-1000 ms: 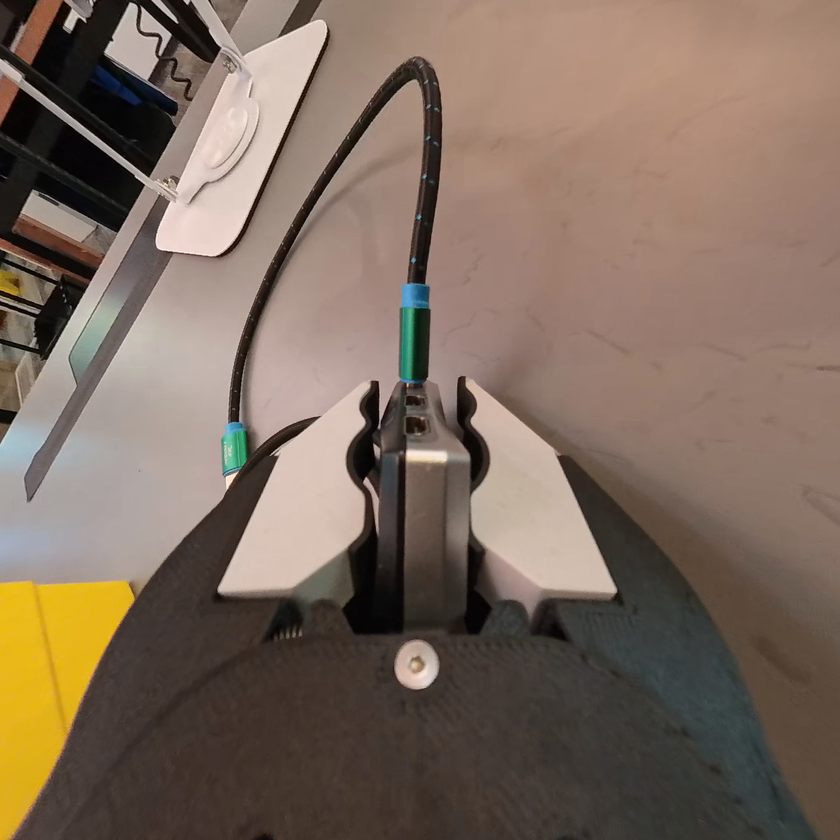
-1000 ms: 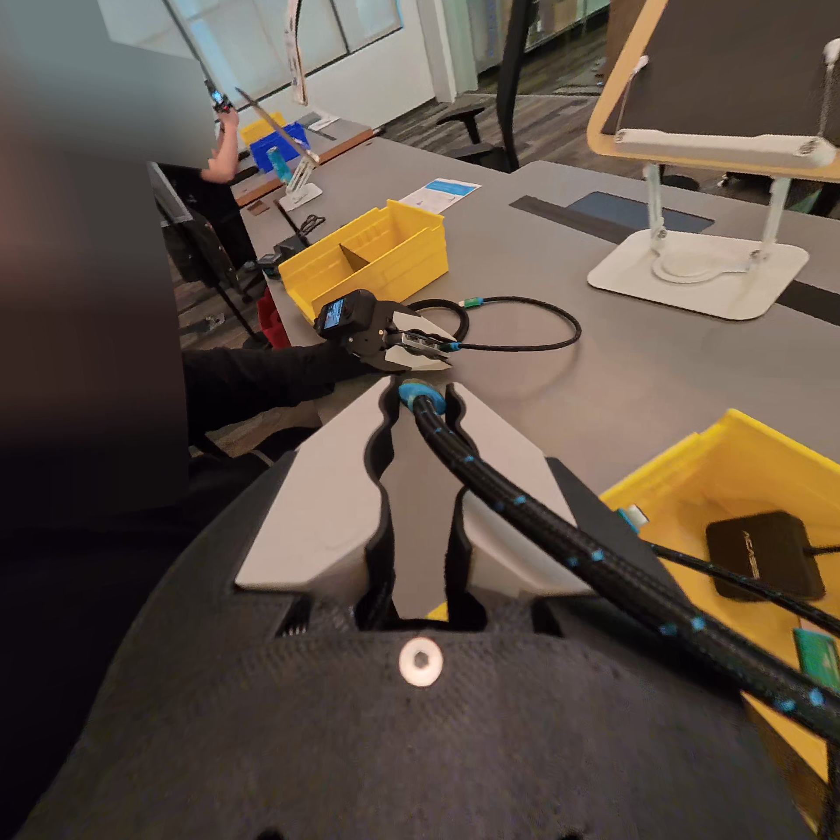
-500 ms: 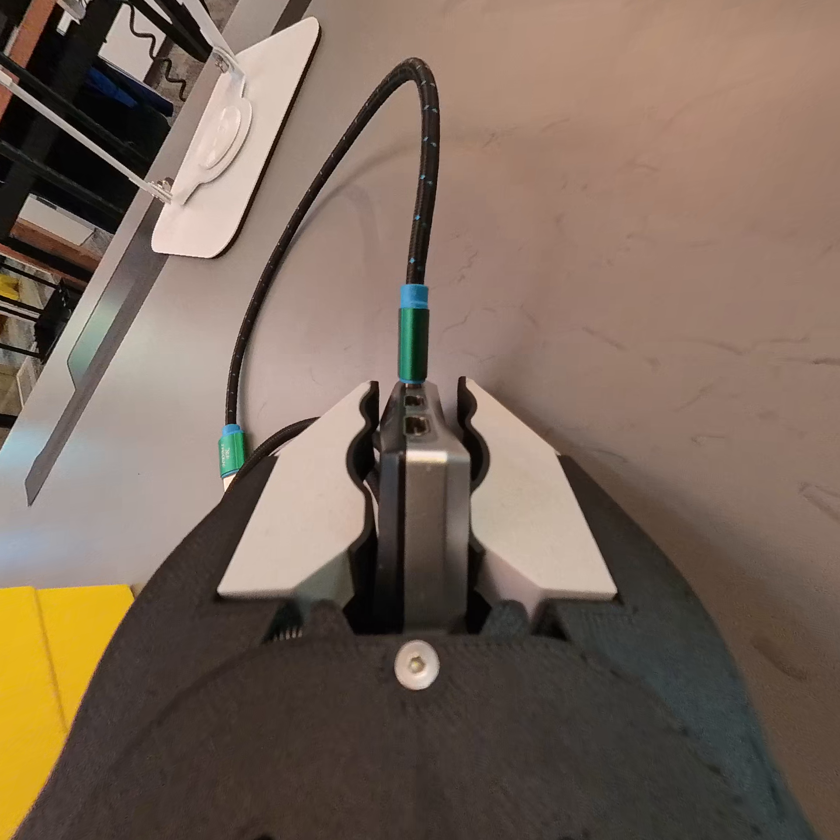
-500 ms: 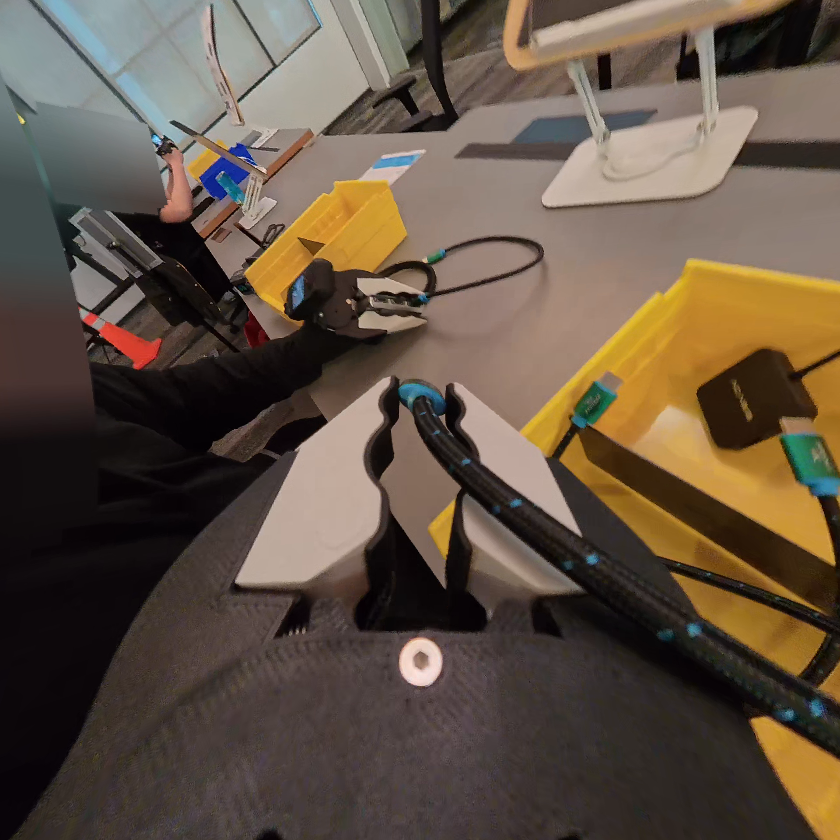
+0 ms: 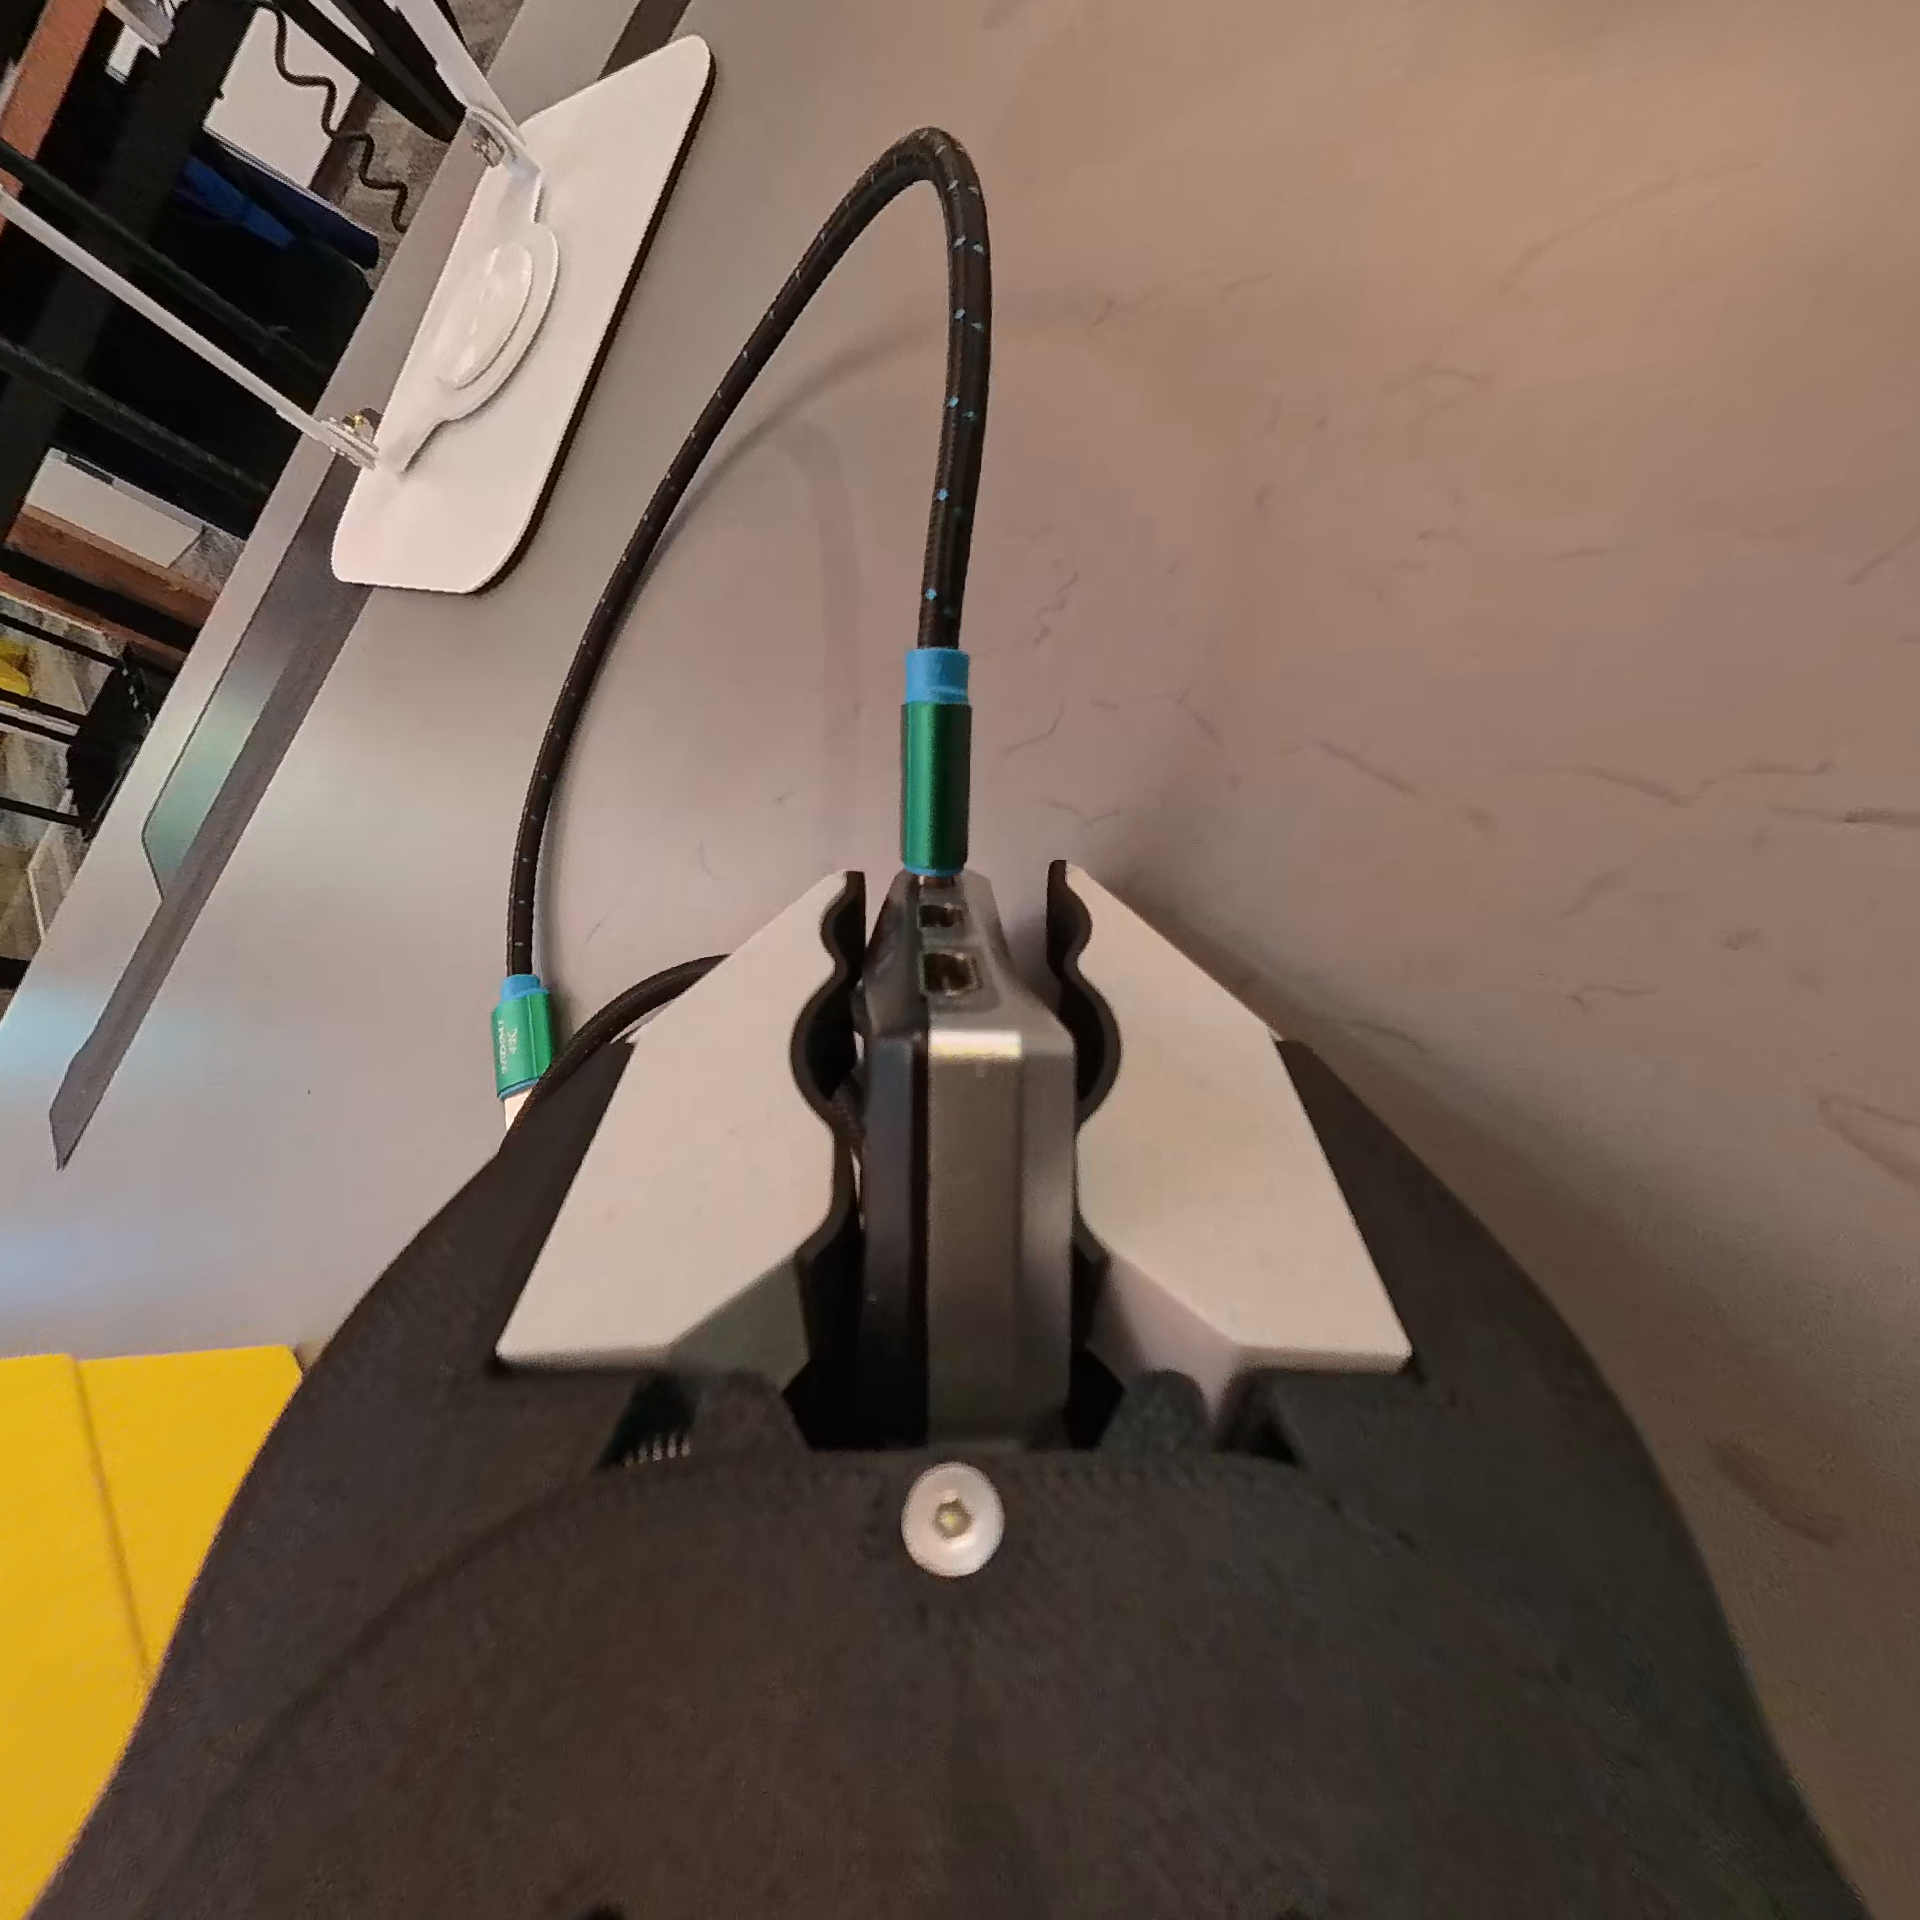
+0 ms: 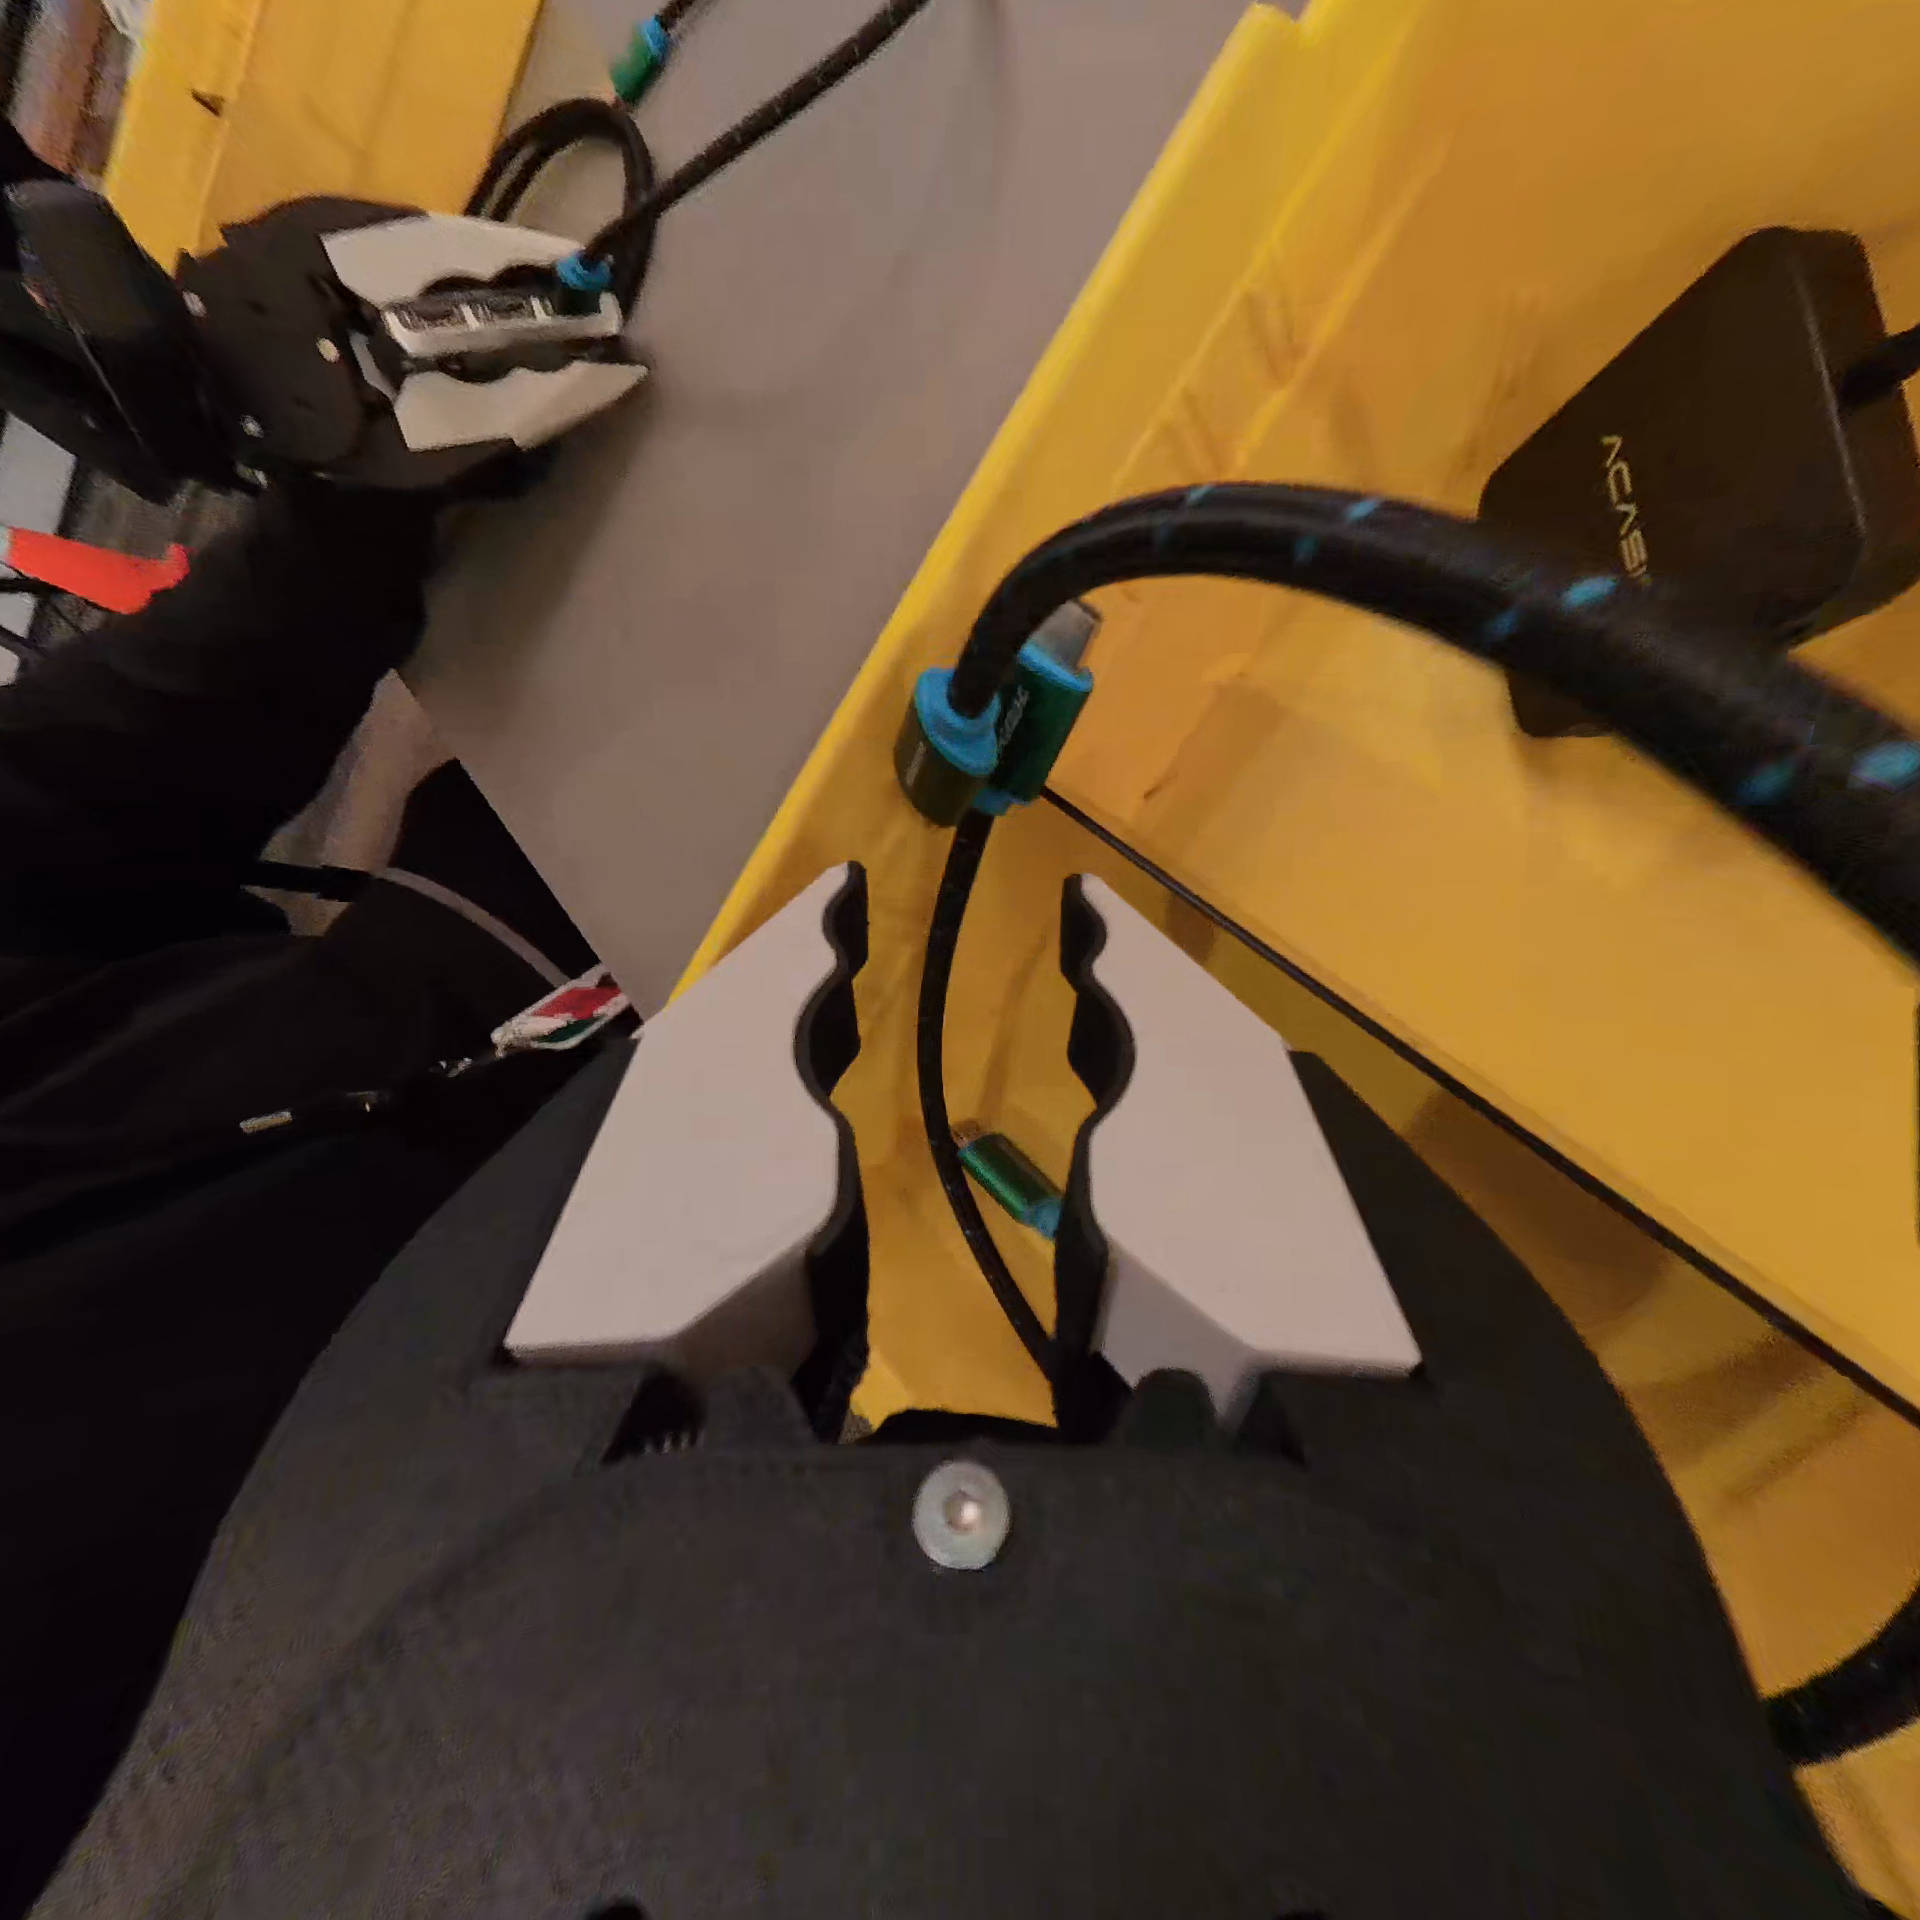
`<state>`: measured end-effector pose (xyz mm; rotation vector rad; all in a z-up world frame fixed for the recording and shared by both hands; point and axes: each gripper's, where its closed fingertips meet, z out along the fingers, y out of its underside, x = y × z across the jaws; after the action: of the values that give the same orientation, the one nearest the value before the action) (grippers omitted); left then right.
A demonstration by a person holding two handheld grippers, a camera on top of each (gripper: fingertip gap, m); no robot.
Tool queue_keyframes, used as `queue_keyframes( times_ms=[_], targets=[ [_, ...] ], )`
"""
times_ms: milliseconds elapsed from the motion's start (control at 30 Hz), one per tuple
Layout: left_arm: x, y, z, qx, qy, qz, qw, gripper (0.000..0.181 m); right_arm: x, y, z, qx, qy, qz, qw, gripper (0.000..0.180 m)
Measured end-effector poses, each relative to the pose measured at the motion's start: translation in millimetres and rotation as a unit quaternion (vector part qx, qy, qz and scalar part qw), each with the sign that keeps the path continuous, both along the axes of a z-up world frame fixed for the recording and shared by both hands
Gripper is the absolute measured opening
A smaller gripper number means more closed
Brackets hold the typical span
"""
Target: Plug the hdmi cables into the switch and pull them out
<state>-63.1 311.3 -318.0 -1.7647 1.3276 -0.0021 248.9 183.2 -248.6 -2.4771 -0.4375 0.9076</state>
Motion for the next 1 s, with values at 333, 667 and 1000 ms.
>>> queue_keyframes(
  times_ms=[333, 667, 1000],
  targets=[
    [1.8, -1.9, 2.7, 0.015, 0.000, -0.009, 1.000, 0.032, -16.2, -27.7, 78.6, 0.110, -0.088, 0.060, 0.988, 0.036],
    [8.6, -7.9, 32.5, 0.064, -0.036, -0.019, 0.997, 0.032, -229.2, -14.7, 93.0, 0.196, 0.076, 0.174, 0.962, 0.038],
    [16.8, -14.9, 50.2, 0.079, -0.056, -0.038, 0.995, 0.031, -295.6, 81.6, 3.2, 0.112, 0.159, 0.084, 0.977, 0.051]
  ],
)
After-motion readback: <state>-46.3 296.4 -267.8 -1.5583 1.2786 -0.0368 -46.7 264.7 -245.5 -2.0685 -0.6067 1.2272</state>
